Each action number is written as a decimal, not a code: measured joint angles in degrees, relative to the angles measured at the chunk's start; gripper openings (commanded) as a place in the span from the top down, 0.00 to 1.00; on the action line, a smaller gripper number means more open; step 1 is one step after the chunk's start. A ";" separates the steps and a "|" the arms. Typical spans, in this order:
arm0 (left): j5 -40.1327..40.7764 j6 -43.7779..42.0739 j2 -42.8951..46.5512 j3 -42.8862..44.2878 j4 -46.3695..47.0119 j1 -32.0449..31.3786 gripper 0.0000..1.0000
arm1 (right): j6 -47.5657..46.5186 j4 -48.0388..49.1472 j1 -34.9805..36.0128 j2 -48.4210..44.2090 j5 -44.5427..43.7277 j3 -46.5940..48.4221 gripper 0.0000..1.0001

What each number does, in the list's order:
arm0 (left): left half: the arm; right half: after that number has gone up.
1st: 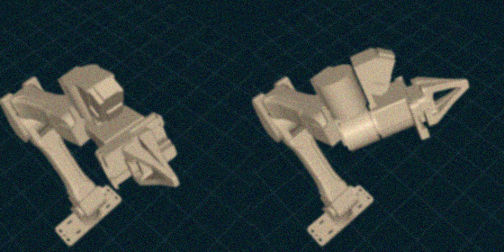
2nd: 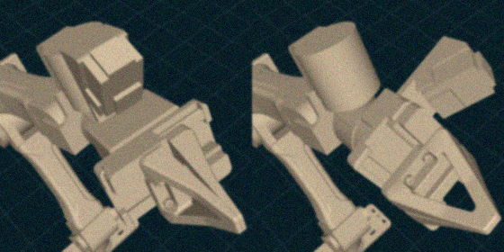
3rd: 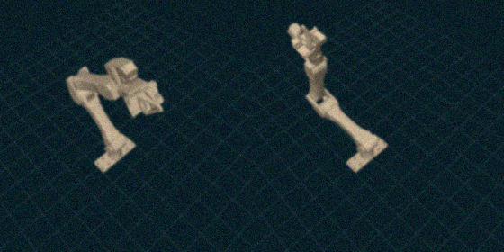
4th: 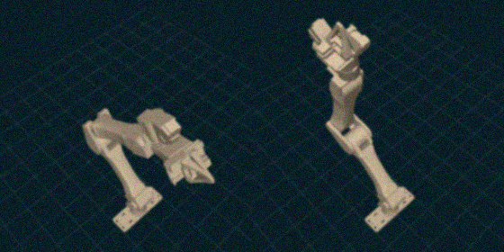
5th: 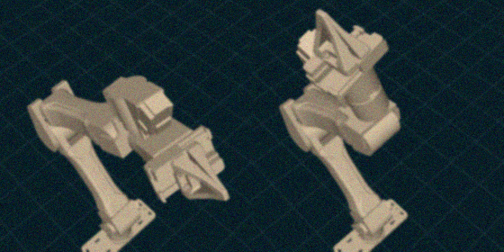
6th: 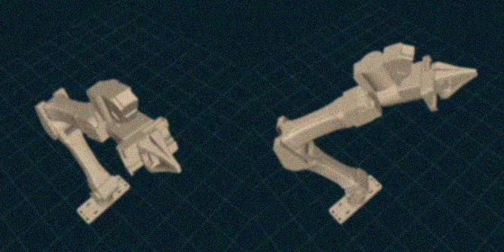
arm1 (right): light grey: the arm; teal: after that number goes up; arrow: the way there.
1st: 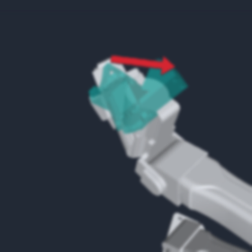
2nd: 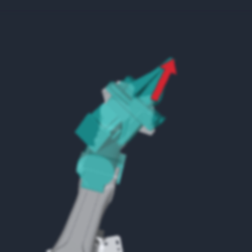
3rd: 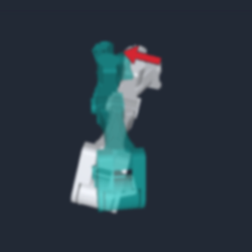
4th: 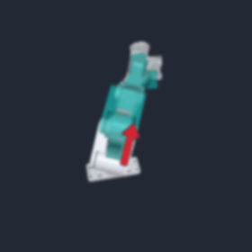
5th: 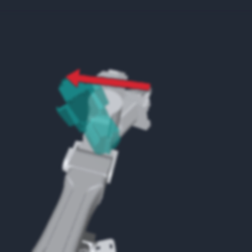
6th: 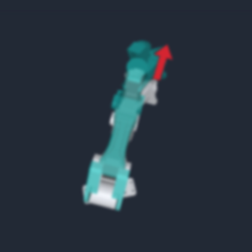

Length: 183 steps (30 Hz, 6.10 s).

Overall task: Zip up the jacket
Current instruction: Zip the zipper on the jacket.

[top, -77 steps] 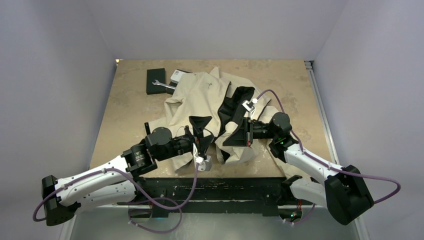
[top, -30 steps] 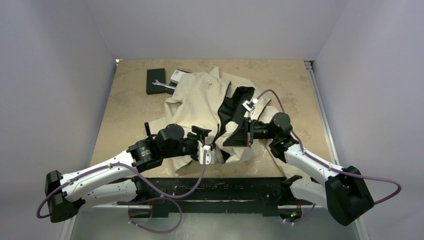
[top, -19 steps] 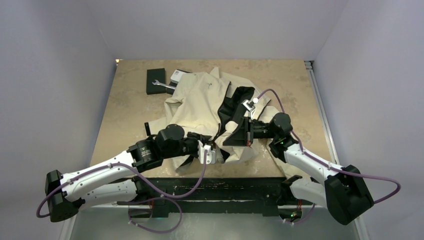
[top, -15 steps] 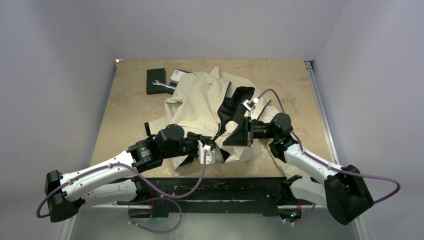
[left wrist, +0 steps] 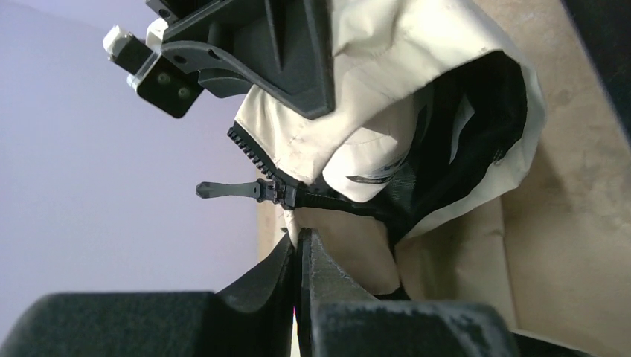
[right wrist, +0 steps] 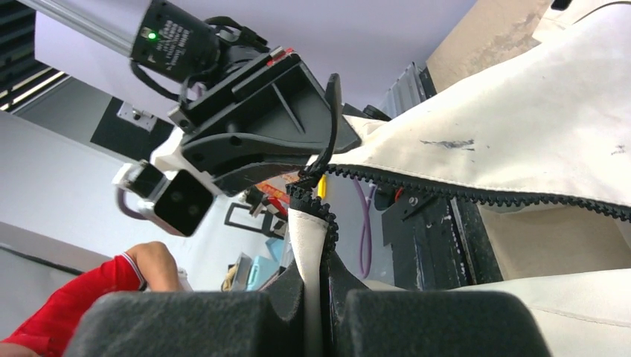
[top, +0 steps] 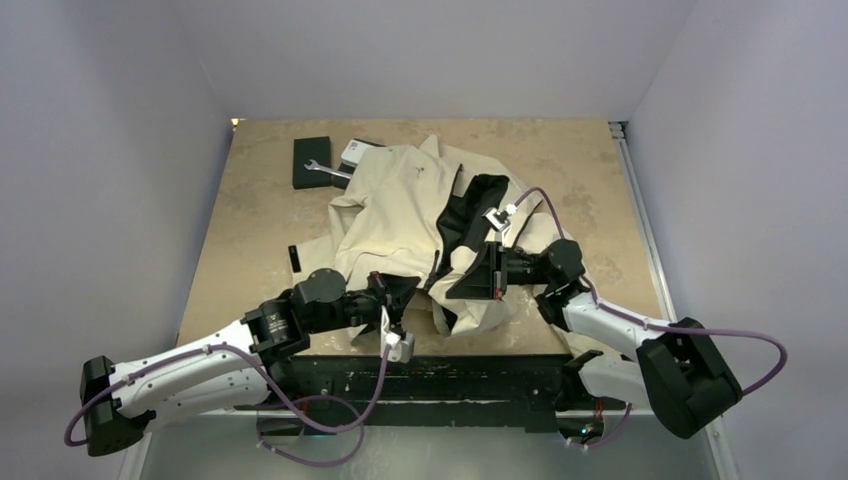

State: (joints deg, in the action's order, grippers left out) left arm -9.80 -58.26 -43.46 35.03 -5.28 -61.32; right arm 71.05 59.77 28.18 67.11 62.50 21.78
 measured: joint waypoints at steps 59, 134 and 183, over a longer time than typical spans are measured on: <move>1.49 -7.34 -3.39 -4.70 11.61 -3.15 0.45 | 4.55 2.84 0.61 -1.20 -6.08 -5.29 0.87; 3.61 -4.57 1.81 -2.16 1.33 -5.99 1.00 | -9.14 -16.61 1.38 0.42 -8.41 5.64 0.52; 4.02 -5.01 2.45 -2.16 0.87 -5.95 1.00 | -23.76 -33.90 1.75 2.27 -13.62 13.70 1.00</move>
State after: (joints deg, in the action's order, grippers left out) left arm -5.78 -63.26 -41.01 32.86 -4.40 -67.26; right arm 47.29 25.87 29.93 69.38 48.88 35.48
